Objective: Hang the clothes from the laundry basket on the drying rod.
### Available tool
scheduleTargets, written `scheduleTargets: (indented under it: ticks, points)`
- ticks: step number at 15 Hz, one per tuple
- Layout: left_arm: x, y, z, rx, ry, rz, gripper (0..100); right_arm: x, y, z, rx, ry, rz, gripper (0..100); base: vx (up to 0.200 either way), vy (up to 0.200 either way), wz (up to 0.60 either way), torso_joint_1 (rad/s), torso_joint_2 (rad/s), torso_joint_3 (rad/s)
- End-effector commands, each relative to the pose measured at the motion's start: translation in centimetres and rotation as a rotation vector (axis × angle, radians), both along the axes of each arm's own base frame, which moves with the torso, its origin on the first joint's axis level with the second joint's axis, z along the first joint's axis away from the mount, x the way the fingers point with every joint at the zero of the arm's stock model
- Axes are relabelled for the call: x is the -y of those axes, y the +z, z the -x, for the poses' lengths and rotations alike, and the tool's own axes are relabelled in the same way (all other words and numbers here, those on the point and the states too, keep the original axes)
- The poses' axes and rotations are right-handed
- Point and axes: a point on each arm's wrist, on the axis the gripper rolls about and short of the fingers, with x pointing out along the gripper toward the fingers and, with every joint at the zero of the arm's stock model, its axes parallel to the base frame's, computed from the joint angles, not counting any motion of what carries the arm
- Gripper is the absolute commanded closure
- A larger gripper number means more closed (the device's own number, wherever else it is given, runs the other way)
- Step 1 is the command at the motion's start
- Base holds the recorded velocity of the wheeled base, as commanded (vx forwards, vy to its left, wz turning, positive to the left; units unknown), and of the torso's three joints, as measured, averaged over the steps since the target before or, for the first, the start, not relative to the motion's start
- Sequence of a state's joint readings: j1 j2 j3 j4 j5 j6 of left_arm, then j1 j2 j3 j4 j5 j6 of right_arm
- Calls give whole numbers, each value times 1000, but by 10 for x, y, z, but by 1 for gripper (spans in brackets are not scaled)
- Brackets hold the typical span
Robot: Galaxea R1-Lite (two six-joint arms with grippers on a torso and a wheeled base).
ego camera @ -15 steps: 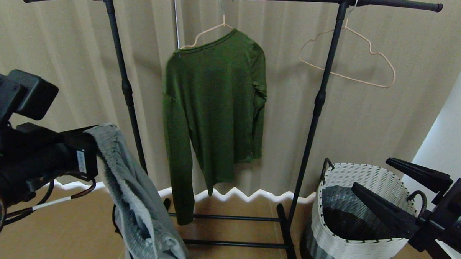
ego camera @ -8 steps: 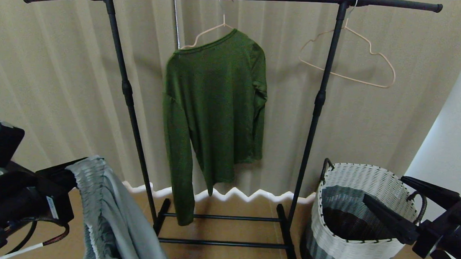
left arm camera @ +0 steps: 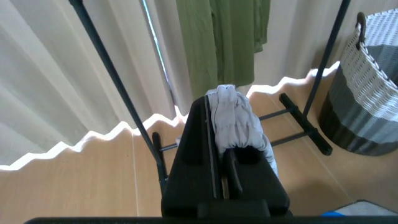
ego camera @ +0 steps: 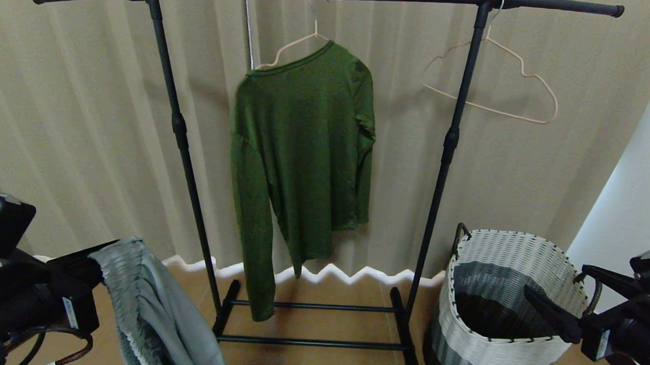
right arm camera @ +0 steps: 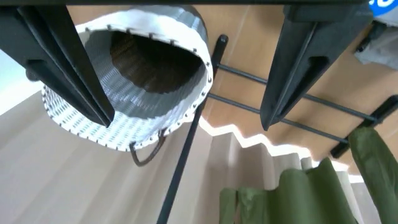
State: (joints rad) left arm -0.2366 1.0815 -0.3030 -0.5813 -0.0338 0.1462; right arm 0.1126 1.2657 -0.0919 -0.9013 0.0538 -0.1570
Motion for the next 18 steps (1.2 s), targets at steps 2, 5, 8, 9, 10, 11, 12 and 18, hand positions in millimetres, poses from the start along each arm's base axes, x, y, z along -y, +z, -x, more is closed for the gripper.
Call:
scheduleTargets:
  ticks: [2, 5, 8, 9, 10, 11, 12, 18]
  points:
    - [-2, -1, 4, 7, 5, 2, 100, 2, -8, 6, -26, -35, 38, 0, 0, 0, 0, 0, 0, 0]
    - [-4, 3, 15, 52, 0, 1, 100, 3, -12, 12, -26, -55, 106, 0, 0, 0, 0, 0, 0, 0]
    - [-4, 3, 16, 56, 0, -8, 100, 3, -11, 14, -14, -55, 104, 0, 0, 0, 0, 0, 0, 0]
    - [-4, 2, 16, 54, 0, -10, 100, 3, -9, 13, -8, -55, 105, 0, 0, 0, 0, 0, 0, 0]
    - [-4, 2, 16, 54, 0, -10, 100, 3, -7, 11, 3, -56, 103, 0, 0, 0, 0, 0, 0, 0]
    - [-4, 2, 16, 54, 0, -8, 100, 3, -4, 9, 16, -55, 107, 0, 0, 0, 0, 0, 0, 0]
    - [-4, 2, 16, 54, 0, -8, 100, 3, -4, 7, 12, -48, 114, 0, 0, 0, 0, 0, 0, 0]
    - [-4, 2, 16, 53, 0, -5, 100, 5, -5, 7, 20, -45, 201, 0, 0, 0, 0, 0, 0, 0]
